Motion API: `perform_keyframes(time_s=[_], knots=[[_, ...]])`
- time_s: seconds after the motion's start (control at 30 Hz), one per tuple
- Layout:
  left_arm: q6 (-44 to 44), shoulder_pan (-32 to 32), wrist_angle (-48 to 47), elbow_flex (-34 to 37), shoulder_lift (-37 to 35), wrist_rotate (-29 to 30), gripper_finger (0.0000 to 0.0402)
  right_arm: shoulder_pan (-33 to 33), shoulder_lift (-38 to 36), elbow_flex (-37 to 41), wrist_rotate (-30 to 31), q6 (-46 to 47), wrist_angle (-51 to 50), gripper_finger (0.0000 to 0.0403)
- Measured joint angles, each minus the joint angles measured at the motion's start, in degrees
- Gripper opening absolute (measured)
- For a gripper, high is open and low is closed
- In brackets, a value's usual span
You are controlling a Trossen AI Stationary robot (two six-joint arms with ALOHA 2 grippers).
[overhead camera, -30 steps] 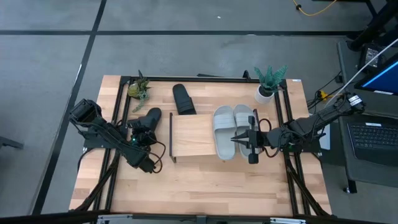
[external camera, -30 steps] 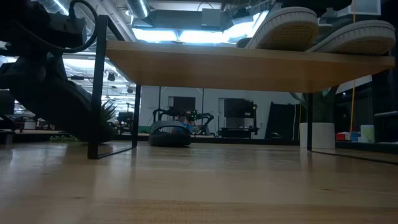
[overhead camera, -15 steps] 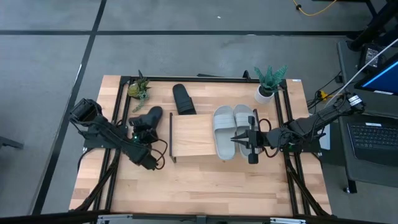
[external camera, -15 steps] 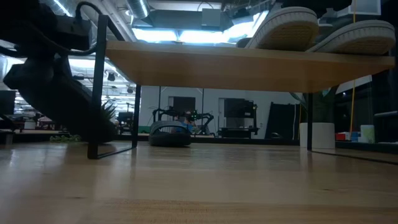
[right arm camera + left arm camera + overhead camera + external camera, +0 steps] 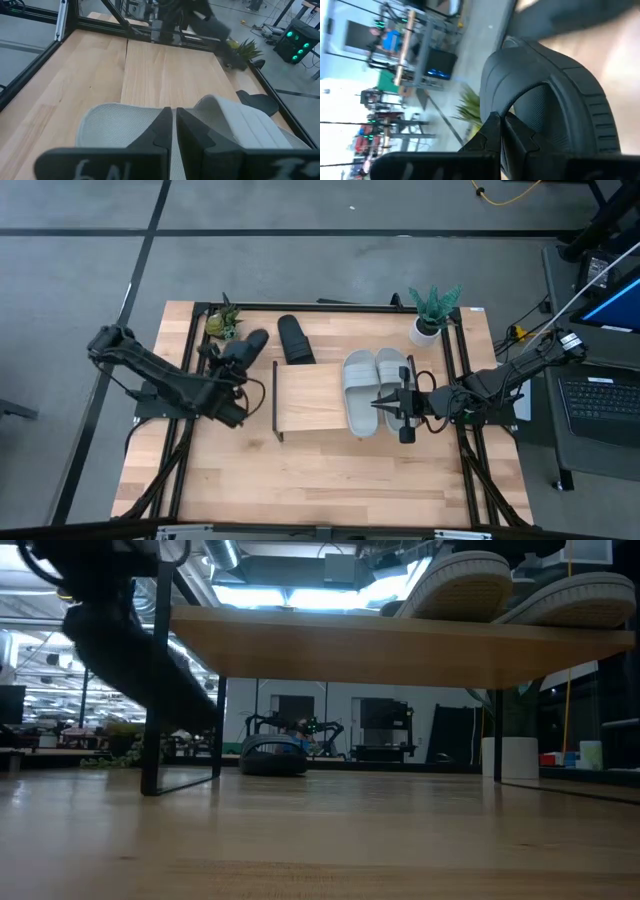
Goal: Pick and place slides into the shelf
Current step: Put the left black slide on the shelf
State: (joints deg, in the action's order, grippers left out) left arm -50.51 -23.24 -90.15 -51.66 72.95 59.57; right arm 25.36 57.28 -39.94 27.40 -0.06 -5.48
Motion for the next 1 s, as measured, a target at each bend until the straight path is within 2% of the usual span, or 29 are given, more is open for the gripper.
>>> perform_keyframes(time_s=[0.23,0.43,0.73,0.9,1.0], knots=[[6.9,7.2,0.0,-0.9,-2.2,8.4,0.0000,0.0,0.0,0.0,0.0,0.0,0.0,0.0028],[13.4,10.9,0.1,-9.1,-2.3,16.9,0.0000,0.0,0.0,0.0,0.0,-0.2,0.0,0.0028],[22.4,9.2,6.5,-19.7,-1.2,20.9,0.0000,0.0,0.0,0.0,0.0,-0.2,0.0,0.0028],[35.3,9.1,15.4,-24.4,3.8,20.8,0.0000,0.0,0.0,0.0,0.0,1.3,0.0,0.0028],[38.2,10.0,15.7,-28.1,7.6,19.8,0.0000,0.0,0.0,0.0,0.0,1.3,0.0,0.0028]])
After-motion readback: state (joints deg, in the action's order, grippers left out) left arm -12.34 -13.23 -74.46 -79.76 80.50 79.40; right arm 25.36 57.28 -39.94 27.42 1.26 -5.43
